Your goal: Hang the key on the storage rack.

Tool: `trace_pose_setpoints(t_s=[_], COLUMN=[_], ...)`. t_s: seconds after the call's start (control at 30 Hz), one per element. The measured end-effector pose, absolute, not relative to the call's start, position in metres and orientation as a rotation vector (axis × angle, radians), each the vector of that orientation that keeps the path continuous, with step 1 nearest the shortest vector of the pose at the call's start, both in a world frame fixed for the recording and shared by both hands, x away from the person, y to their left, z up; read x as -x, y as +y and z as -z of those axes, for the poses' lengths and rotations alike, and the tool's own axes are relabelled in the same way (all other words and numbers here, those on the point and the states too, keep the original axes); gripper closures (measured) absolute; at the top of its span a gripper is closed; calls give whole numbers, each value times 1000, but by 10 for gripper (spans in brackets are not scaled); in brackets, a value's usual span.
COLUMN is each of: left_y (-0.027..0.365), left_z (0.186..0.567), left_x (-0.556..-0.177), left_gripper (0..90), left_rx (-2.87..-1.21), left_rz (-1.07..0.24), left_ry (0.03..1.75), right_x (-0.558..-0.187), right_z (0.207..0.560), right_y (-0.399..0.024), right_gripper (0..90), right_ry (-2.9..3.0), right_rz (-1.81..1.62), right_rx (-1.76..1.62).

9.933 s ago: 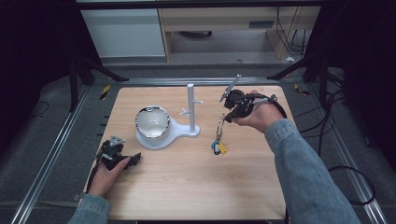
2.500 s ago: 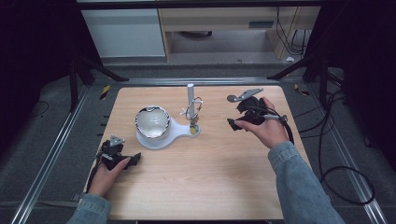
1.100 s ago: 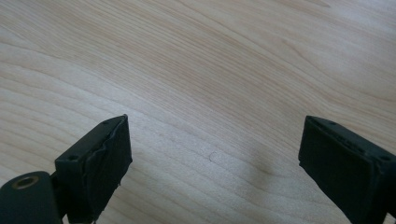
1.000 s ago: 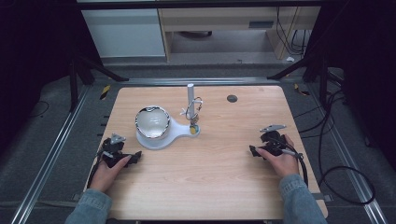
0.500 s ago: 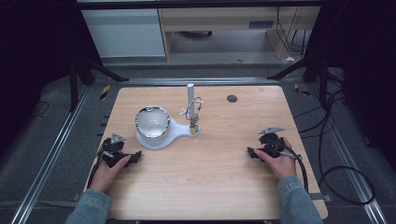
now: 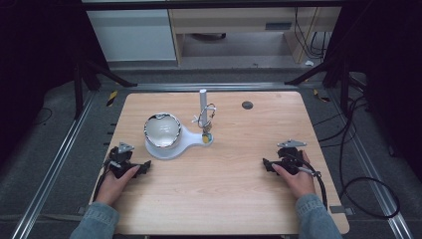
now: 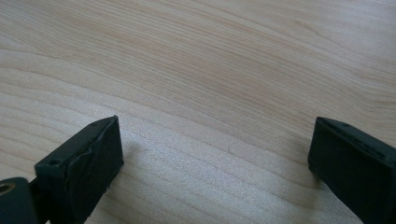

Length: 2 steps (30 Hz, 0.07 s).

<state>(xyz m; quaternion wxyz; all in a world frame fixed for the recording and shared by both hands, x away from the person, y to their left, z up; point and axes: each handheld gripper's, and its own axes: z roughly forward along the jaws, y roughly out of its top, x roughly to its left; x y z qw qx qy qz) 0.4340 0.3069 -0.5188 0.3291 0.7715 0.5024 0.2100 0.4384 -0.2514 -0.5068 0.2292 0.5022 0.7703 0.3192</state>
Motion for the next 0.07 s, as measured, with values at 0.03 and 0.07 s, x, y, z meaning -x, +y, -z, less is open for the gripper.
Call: trace_pose_setpoints(t_s=[0.03, 0.07], left_y=[307, 307], left_z=[519, 519], left_x=[-434, -434], left_gripper=[0, 0], left_rx=[-2019, -2019], left_rz=[-549, -550], left_ry=[1315, 1315], right_x=[-439, -439], right_z=[507, 507], right_y=[-252, -252], right_gripper=[22, 13], right_ry=[2119, 2115], right_rz=[-874, -869], right_rx=[-1386, -1394])
